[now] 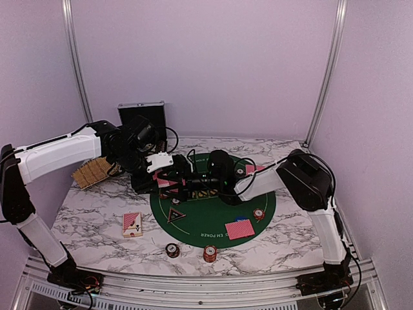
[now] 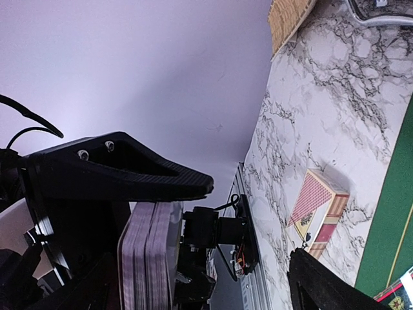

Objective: Distribute texas hold em gaming equipment

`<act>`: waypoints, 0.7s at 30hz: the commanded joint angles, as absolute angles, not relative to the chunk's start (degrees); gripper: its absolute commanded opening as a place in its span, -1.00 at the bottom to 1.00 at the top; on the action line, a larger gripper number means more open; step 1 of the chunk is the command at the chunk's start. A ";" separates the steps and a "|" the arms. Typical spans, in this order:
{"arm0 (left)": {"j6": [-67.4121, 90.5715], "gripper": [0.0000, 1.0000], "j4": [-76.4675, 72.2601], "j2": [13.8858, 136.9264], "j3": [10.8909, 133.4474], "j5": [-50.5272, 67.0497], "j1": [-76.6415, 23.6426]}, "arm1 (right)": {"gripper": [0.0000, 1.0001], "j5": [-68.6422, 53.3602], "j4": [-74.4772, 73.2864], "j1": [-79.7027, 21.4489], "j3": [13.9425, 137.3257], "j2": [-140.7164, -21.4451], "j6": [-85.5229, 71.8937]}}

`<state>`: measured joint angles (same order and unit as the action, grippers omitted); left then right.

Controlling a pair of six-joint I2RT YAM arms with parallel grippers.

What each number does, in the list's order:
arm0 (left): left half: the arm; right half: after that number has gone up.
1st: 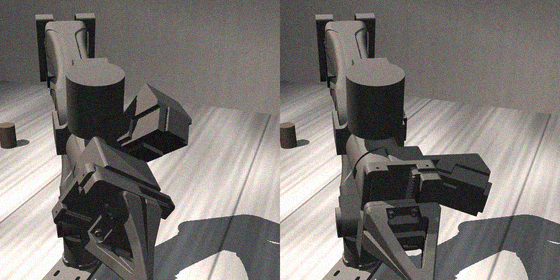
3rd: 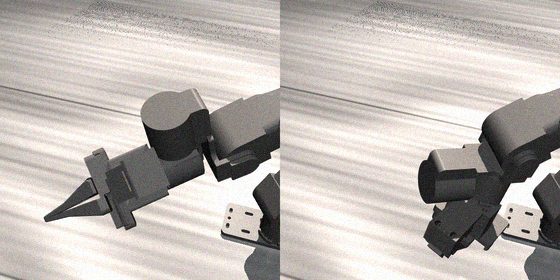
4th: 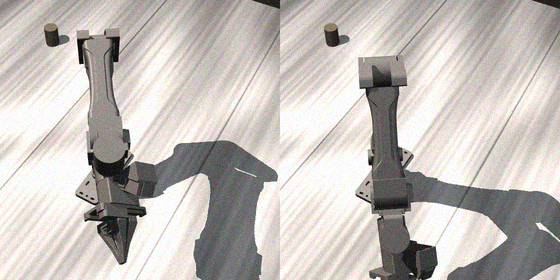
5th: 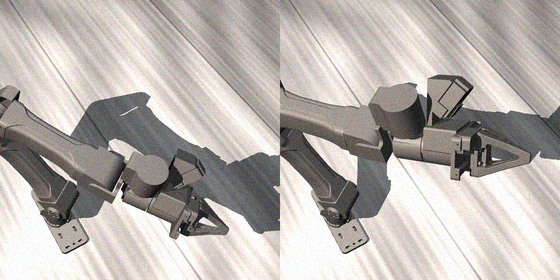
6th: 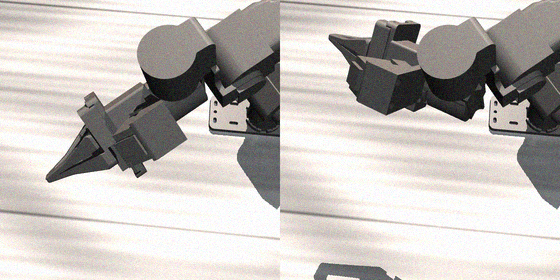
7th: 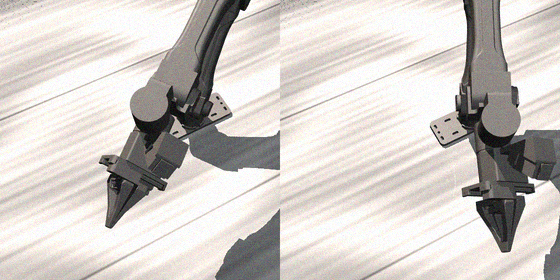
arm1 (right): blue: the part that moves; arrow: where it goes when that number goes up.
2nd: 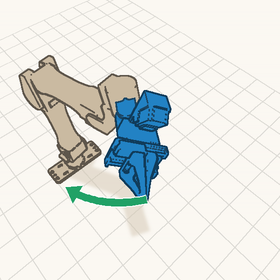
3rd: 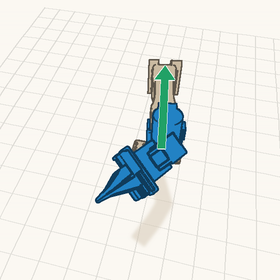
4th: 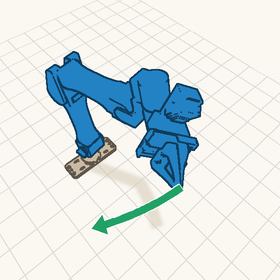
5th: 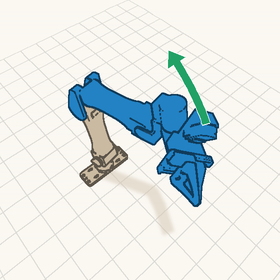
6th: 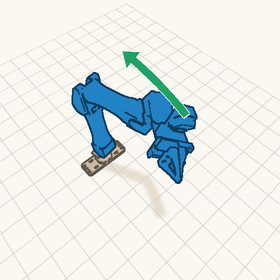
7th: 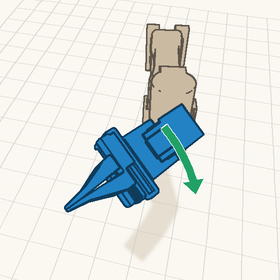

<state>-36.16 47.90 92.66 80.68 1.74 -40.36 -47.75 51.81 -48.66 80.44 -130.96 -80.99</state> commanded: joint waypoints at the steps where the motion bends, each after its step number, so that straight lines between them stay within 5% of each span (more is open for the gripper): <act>1: -35.60 -1.00 48.16 92.99 82.42 2.90 -40.61 | 0.80 -48.90 53.08 -49.72 84.72 -132.83 -81.70; 21: -35.64 -1.00 48.16 93.08 82.45 3.02 -40.69 | 0.80 -51.05 51.24 -51.76 94.11 -139.46 -83.55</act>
<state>-36.16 48.05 92.75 80.84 2.09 -40.40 -50.09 51.40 -51.07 91.77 -138.78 -83.09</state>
